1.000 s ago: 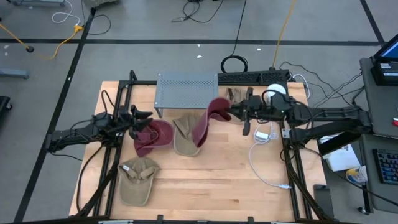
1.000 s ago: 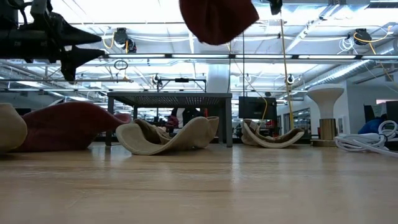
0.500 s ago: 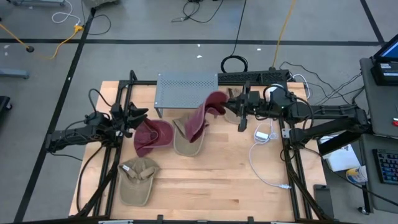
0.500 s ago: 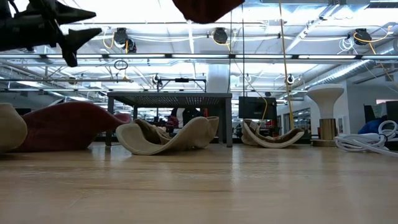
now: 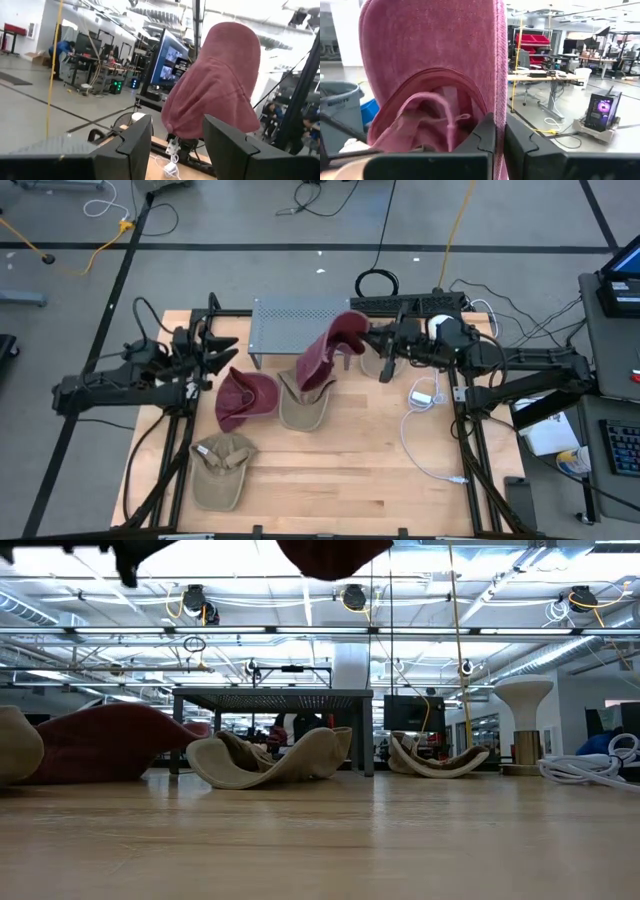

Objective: Pick & Place hat
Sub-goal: Put the dark red cap on the shelf

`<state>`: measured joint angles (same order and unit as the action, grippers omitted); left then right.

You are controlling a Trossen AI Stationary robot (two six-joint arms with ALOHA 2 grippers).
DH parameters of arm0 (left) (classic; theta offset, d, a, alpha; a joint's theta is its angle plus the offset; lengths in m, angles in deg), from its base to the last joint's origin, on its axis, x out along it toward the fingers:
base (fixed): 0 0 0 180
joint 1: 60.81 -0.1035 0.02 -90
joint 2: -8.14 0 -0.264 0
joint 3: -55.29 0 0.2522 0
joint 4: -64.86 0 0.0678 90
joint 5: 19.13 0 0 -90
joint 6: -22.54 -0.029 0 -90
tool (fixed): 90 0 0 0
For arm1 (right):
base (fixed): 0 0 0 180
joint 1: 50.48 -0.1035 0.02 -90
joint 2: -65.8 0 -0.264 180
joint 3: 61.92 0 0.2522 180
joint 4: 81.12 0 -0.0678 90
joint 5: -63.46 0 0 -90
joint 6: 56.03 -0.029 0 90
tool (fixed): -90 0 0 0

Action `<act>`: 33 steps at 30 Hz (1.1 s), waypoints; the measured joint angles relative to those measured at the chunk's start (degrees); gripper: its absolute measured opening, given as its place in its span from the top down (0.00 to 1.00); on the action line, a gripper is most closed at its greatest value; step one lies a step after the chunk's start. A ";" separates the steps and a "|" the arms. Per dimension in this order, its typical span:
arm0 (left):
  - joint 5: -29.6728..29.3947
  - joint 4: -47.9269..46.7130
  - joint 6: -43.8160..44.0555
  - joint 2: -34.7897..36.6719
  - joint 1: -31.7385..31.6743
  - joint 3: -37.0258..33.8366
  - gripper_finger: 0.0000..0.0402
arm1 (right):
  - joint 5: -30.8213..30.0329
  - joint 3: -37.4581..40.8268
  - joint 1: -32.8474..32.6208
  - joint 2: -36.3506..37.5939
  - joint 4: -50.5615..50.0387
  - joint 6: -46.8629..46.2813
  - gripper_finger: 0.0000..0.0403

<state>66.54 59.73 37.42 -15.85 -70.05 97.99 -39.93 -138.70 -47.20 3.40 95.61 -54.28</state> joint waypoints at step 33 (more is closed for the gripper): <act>-0.66 -4.73 -32.99 -42.68 7.67 43.95 0.51 | -17.06 -3.81 -2.34 -0.38 -2.08 4.05 0.98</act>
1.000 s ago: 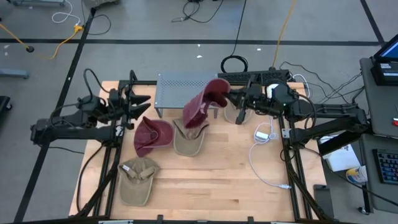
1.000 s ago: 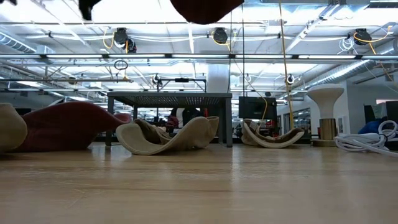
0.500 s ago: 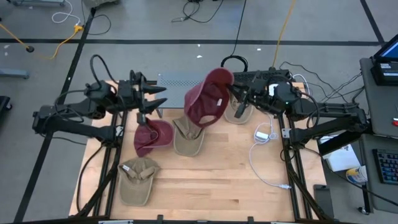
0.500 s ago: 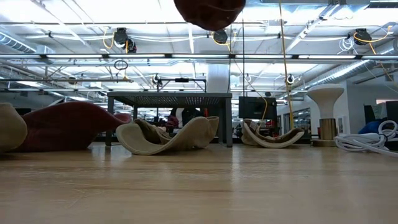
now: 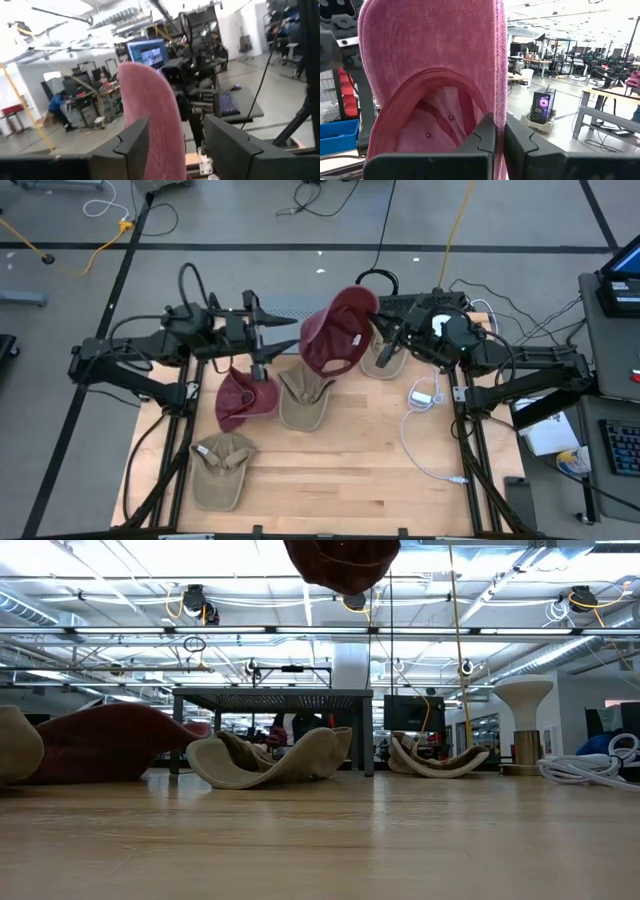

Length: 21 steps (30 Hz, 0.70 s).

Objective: Pick & Place hat
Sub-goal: Put the dark red cap on the shelf

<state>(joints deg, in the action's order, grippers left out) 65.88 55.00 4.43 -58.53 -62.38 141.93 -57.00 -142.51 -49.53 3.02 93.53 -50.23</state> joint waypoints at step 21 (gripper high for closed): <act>-15.51 -2.42 1.69 -8.48 4.44 6.45 0.34 | 0.00 0.02 0.02 0.00 -0.09 -0.13 0.98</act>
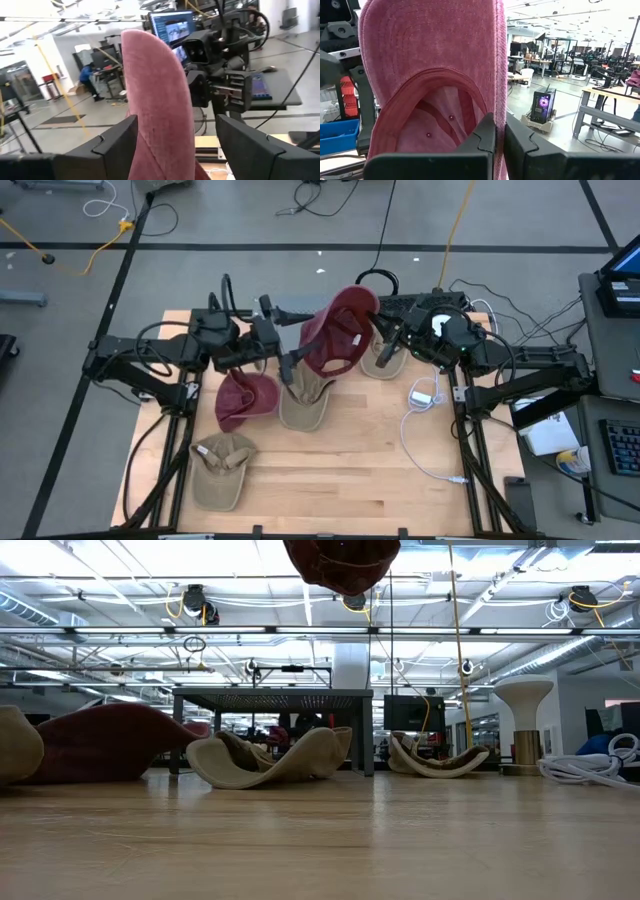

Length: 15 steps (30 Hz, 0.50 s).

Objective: Pick & Place hat
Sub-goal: Put the dark red cap on the shelf

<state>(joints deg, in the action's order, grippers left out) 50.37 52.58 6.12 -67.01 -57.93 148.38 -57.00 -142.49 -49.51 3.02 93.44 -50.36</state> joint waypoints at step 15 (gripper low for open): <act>-5.26 0.33 0.21 0.11 0.41 0.00 0.49 | 1.89 0.00 -0.15 0.00 -0.48 0.09 0.98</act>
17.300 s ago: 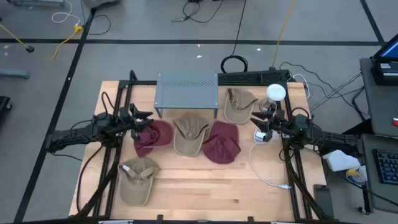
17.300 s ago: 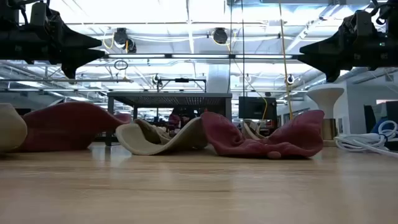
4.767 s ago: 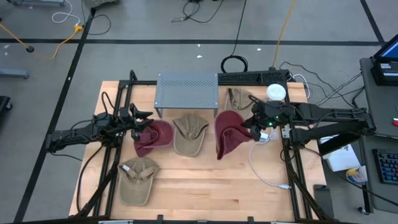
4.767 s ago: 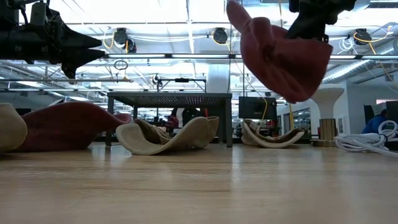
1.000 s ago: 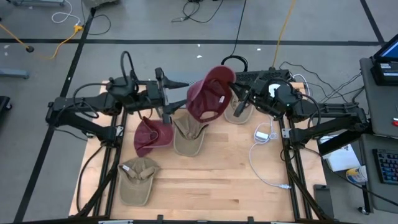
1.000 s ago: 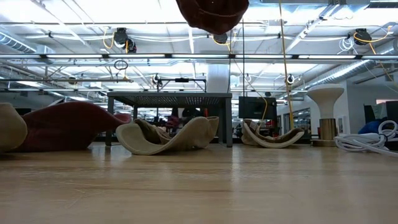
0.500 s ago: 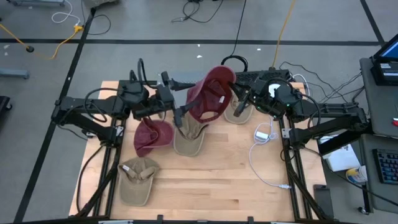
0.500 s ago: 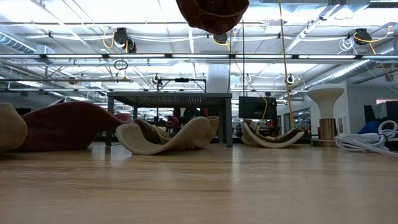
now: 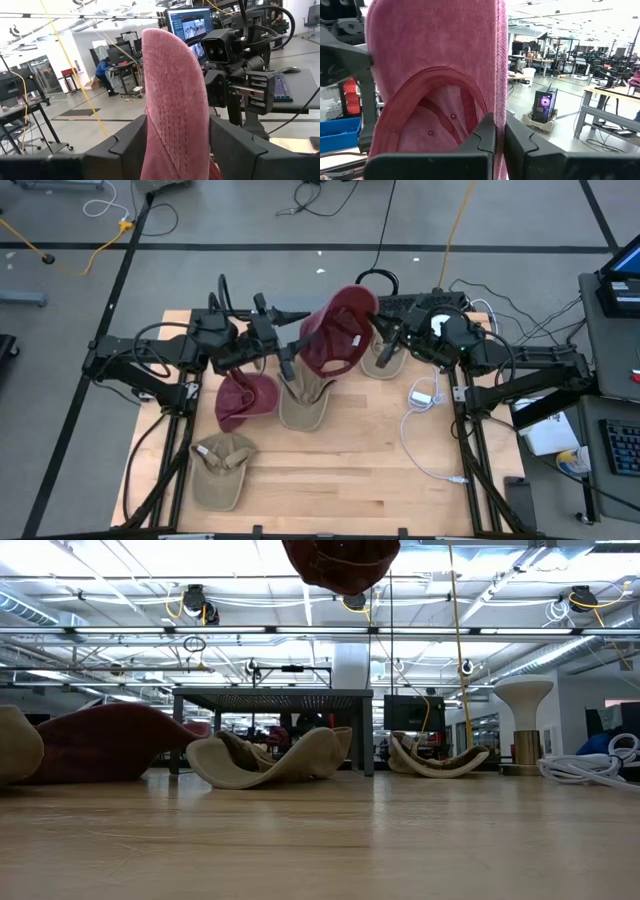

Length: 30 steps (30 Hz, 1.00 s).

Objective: Pick & Place hat
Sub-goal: Put the dark red cap on the shelf

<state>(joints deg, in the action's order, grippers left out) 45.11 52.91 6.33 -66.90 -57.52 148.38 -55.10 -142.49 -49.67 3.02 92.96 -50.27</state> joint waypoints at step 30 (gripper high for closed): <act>-3.17 0.69 -1.70 0.06 -0.96 -0.04 0.97 | 9.30 0.04 -0.59 -0.70 -2.13 -3.41 0.82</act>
<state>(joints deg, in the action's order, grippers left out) 41.94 53.60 4.63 -66.84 -58.49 148.34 -45.81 -142.45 -50.26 2.32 90.83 -53.68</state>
